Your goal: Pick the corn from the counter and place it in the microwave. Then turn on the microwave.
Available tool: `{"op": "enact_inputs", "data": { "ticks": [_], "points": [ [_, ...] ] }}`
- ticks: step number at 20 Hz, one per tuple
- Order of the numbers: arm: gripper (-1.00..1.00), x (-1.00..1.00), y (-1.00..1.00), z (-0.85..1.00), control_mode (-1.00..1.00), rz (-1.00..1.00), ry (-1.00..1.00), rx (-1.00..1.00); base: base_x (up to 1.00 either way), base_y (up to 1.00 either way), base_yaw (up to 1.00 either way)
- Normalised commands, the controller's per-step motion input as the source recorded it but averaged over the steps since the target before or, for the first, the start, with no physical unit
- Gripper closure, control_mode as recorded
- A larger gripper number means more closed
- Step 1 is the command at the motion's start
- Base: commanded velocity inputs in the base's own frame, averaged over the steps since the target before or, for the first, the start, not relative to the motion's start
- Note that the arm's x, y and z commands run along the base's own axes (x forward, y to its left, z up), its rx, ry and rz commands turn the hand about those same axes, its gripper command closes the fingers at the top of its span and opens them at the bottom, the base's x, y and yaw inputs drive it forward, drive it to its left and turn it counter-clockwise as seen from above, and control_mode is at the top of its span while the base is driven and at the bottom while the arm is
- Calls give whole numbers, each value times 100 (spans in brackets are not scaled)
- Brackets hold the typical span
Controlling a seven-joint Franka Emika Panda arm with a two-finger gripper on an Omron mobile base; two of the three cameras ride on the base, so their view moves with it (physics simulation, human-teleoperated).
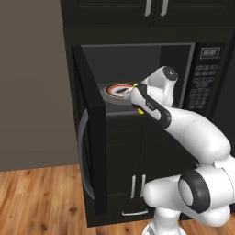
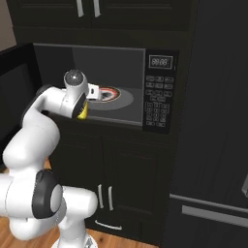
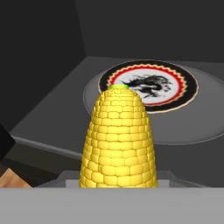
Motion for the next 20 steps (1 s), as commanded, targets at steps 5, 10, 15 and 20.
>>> {"op": "enact_inputs", "data": {
  "ticks": [5,10,15,20],
  "points": [
    [100,25,0,16,-100,0,2,0,0,0,0],
    [100,17,0,8,-100,0,0,0,0,0,0],
    [100,19,0,1,-100,0,0,0,0,0,0],
    [100,21,1,0,-100,0,-1,0,0,0,0]
  ]
}}
